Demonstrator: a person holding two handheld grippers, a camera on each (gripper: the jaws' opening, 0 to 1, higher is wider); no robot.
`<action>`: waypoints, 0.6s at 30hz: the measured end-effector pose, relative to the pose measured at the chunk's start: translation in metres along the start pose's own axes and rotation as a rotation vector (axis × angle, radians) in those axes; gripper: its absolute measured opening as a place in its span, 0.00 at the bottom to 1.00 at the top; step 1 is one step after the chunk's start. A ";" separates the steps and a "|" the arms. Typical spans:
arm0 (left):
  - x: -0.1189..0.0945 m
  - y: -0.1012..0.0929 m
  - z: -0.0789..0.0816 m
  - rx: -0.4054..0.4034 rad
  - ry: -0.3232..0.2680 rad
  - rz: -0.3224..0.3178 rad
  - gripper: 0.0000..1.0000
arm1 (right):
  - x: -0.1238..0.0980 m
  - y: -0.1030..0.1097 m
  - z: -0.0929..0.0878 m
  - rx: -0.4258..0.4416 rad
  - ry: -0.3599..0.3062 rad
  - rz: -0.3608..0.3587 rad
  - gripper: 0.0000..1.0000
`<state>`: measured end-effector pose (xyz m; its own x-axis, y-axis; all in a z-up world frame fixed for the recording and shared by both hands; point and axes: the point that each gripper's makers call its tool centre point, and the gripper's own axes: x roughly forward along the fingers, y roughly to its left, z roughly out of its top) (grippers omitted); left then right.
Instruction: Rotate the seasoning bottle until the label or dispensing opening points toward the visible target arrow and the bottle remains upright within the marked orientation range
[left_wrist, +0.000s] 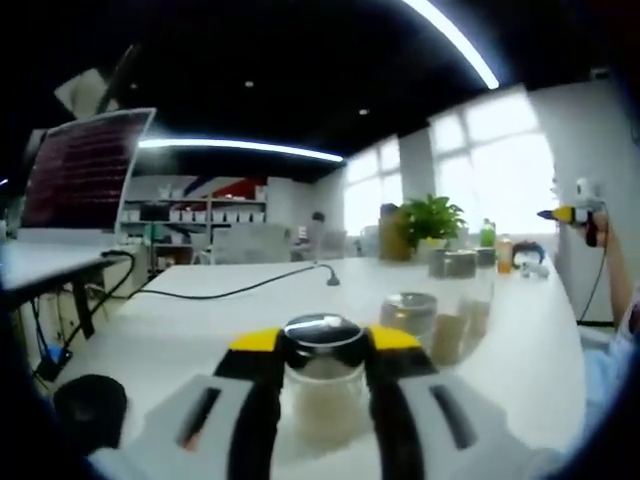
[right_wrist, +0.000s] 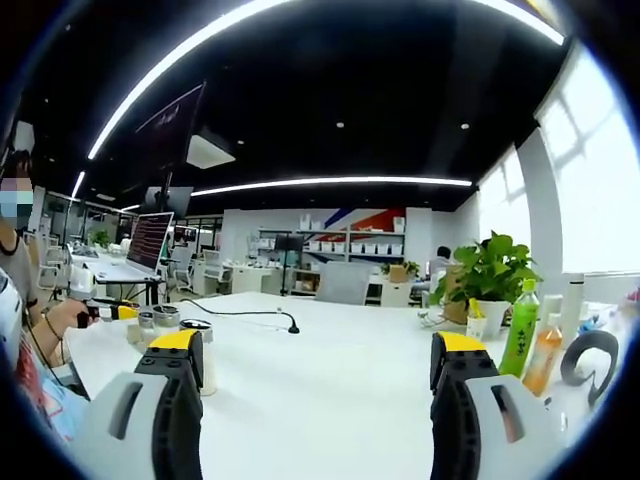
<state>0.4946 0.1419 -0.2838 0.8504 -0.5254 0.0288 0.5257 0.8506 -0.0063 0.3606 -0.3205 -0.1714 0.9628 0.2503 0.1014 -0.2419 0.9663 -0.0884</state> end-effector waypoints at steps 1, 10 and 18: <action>0.000 0.000 0.000 0.002 0.000 -0.004 0.33 | 0.000 0.000 0.000 -0.003 0.003 0.001 0.98; 0.000 -0.003 -0.001 0.014 0.003 -0.059 0.33 | 0.003 0.003 -0.003 0.020 0.008 0.008 0.98; 0.000 -0.003 -0.001 0.014 0.018 -0.131 0.33 | 0.003 0.003 -0.002 0.036 0.001 0.014 0.98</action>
<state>0.4931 0.1394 -0.2850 0.7750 -0.6319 0.0102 0.6318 0.7750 0.0103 0.3635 -0.3169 -0.1734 0.9594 0.2641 0.0995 -0.2598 0.9641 -0.0542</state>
